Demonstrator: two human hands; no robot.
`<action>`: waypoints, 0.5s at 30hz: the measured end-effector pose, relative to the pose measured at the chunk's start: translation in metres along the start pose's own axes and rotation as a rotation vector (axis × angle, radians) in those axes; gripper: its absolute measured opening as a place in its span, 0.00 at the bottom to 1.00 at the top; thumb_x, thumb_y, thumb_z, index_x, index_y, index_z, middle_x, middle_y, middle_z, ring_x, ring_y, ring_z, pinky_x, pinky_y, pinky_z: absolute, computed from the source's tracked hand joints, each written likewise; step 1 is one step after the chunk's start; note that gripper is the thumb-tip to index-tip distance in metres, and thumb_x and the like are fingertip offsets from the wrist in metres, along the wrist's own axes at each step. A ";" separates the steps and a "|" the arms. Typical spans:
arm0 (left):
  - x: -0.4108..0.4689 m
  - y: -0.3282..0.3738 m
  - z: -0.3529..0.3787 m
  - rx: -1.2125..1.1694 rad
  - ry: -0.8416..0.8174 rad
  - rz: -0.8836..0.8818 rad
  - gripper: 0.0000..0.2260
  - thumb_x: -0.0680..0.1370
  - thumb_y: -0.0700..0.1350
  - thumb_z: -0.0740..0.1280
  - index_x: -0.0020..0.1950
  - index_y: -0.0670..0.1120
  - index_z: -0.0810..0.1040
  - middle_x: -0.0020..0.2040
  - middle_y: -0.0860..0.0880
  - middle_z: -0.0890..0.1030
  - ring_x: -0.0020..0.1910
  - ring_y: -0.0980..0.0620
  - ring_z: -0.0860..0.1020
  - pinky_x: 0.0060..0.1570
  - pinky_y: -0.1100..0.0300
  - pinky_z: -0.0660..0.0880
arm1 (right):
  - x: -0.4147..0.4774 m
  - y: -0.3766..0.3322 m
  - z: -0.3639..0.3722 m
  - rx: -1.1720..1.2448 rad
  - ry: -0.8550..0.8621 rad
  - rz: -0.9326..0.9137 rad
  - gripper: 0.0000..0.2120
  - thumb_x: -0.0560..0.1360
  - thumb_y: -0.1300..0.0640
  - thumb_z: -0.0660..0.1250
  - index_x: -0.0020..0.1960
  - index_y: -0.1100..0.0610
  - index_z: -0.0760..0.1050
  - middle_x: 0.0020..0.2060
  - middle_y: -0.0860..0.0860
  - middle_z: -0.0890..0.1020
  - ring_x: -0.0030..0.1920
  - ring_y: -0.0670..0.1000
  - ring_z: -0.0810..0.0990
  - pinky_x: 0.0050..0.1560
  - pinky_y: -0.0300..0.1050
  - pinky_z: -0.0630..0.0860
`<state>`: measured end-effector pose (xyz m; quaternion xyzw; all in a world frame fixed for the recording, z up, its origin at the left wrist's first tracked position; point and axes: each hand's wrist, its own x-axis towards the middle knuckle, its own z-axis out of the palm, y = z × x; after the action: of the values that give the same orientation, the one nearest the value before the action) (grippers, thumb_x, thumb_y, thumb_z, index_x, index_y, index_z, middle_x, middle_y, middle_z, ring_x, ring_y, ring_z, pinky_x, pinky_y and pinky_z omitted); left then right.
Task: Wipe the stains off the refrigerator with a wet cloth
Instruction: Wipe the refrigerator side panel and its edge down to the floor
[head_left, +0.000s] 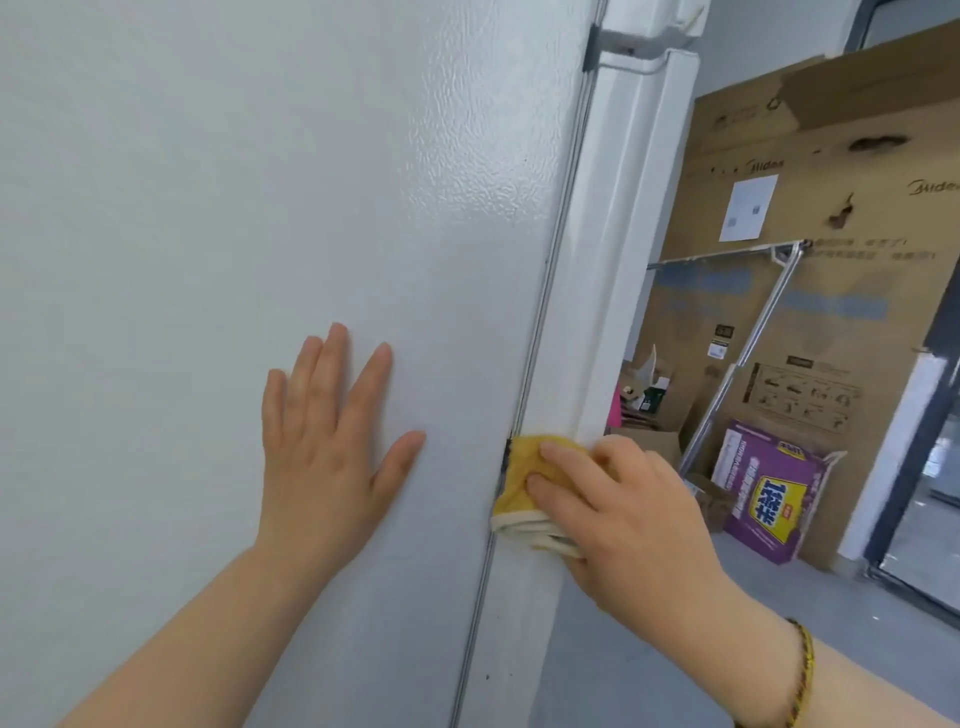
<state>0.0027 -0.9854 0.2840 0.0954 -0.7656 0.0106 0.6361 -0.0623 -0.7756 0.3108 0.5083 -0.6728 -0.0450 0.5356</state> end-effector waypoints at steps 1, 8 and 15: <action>-0.013 0.002 0.001 -0.010 -0.018 -0.022 0.27 0.78 0.61 0.46 0.69 0.44 0.61 0.70 0.41 0.57 0.68 0.41 0.55 0.68 0.51 0.46 | 0.003 0.002 -0.002 -0.002 -0.003 0.016 0.18 0.47 0.57 0.78 0.36 0.54 0.80 0.41 0.50 0.83 0.35 0.56 0.73 0.26 0.43 0.71; -0.065 0.001 0.018 0.103 -0.108 -0.024 0.28 0.77 0.64 0.46 0.71 0.49 0.51 0.70 0.40 0.55 0.70 0.45 0.47 0.69 0.51 0.42 | -0.037 -0.030 0.023 0.109 0.352 0.002 0.08 0.73 0.60 0.64 0.52 0.55 0.73 0.55 0.51 0.75 0.46 0.56 0.71 0.38 0.47 0.68; -0.067 -0.005 0.017 0.123 -0.101 0.004 0.29 0.77 0.64 0.48 0.72 0.48 0.51 0.70 0.40 0.53 0.70 0.42 0.46 0.70 0.55 0.37 | -0.081 -0.065 0.069 0.048 0.273 0.067 0.07 0.74 0.61 0.60 0.51 0.54 0.71 0.55 0.50 0.72 0.47 0.55 0.69 0.40 0.45 0.63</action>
<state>-0.0018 -0.9837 0.2146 0.1333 -0.7948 0.0542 0.5896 -0.0811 -0.7807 0.1877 0.4994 -0.6113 0.0586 0.6111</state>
